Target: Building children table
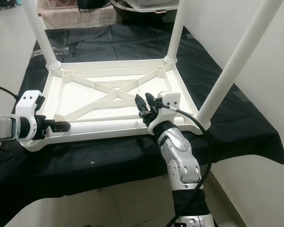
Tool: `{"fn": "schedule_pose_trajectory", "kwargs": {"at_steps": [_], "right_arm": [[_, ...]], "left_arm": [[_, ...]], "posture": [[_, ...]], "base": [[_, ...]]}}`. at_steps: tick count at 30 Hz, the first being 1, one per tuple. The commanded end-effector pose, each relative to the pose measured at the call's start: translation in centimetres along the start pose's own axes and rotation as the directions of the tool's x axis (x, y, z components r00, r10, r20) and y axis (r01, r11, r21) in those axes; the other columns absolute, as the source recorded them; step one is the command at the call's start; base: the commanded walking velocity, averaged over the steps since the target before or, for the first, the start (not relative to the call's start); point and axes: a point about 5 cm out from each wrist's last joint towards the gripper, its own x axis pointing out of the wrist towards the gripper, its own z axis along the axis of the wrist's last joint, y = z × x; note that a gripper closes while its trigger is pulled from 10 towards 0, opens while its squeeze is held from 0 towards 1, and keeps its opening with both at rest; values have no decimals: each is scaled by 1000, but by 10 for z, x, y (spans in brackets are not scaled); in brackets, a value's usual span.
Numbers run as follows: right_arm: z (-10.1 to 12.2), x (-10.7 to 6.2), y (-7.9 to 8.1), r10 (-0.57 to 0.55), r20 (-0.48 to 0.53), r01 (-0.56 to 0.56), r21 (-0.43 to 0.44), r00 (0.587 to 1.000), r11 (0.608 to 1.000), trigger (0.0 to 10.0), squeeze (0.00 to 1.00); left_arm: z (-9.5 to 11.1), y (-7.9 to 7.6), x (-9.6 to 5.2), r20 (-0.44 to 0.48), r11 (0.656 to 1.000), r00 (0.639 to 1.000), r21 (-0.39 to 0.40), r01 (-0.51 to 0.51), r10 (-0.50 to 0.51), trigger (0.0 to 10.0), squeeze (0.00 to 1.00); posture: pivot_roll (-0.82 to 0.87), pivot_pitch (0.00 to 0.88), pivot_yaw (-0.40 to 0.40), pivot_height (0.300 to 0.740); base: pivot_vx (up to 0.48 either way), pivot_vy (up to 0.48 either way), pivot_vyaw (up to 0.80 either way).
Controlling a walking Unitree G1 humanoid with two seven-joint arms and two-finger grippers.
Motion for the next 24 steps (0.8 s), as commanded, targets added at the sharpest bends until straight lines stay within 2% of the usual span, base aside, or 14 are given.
{"fn": "schedule_pose_trajectory", "kwargs": {"at_steps": [1, 2, 5, 6, 7, 9, 11, 14, 17, 19, 20, 21, 22, 24], "right_arm": [[-1, -2, 0, -6, 8, 6, 6, 1000, 1000, 10000, 0], [-2, -2, 0, -6, 7, 6, 7, 1000, 1000, 10000, 0], [-2, -2, 0, -6, 7, 6, 7, 1000, 1000, 10000, 0], [-2, -2, 0, -7, 7, 7, 7, 1000, 1000, 10000, 0], [-2, -1, 0, -6, 6, 6, 8, 1000, 1000, 10000, 0], [-2, -1, 0, -6, 6, 6, 8, 1000, 1000, 10000, 0], [-3, 0, 0, -3, 5, 3, 10, 1000, 1000, 10000, 0], [-3, 2, 1, 2, 7, -3, 12, 1000, 1000, 10000, 0], [-3, 3, 2, 4, 8, -4, 13, 1000, 1000, 10000, 0], [-3, 3, 1, 2, 9, -2, 13, 1000, 1000, 10000, 0], [-3, 3, 1, 2, 9, -2, 13, 1000, 1000, 10000, 0], [-3, 3, 1, 2, 9, -2, 13, 1000, 1000, 10000, 0], [-3, 3, 1, 2, 9, -2, 13, 1000, 1000, 10000, 0], [-4, 3, 1, 3, 6, -3, 12, 1000, 1000, 10000, 0]], "left_arm": [[5, 3, -8, 9, 998, 999, 49, -47, 46, 10000, 0], [13, 6, -16, 43, 993, 995, 78, -88, 85, 10000, 0], [13, 6, -16, 43, 993, 995, 78, -88, 85, 10000, 0], [22, 12, -26, 99, 975, 982, 139, -176, 163, 10000, 0], [43, 13, -43, 255, 946, 942, 181, -269, 219, 10000, 0], [43, 13, -43, 255, 946, 942, 181, -269, 219, 10000, 0], [64, 3, -64, 482, 925, 851, 185, -333, 210, 10000, 0], [52, -6, -63, 539, 951, 822, 117, -286, 181, 10000, 0], [35, -5, -56, 499, 956, 843, 88, -280, 201, 10000, 0], [-4, -5, -38, 348, 969, 914, 55, -242, 208, 10000, 0], [-4, -5, -38, 348, 969, 914, 55, -242, 208, 10000, 0], [-22, -7, -32, 270, 974, 943, 56, -219, 196, 10000, 0], [-22, -7, -32, 270, 974, 943, 56, -219, 196, 10000, 0], [-41, -6, -26, 154, 975, 966, 45, -218, 208, 10000, 0]], "posture": [[92, 160, -45, 740], [93, 161, -45, 740], [93, 161, -45, 740], [96, 160, -47, 740], [102, 157, -50, 740], [102, 157, -50, 740], [107, 152, -56, 740], [107, 149, -59, 740], [108, 149, -59, 740], [108, 149, -61, 740], [108, 149, -61, 740], [109, 150, -62, 740], [109, 150, -62, 740], [109, 150, -63, 740]], "base": [[0, 0, 0], [0, 0, 0], [0, 0, 0], [0, 0, 0], [0, 0, 0], [0, 0, 0], [0, 0, 0], [0, 0, 0], [0, 0, 0], [0, 0, 0], [0, 0, 0], [0, 0, 0], [0, 0, 0], [0, 0, 0]]}}
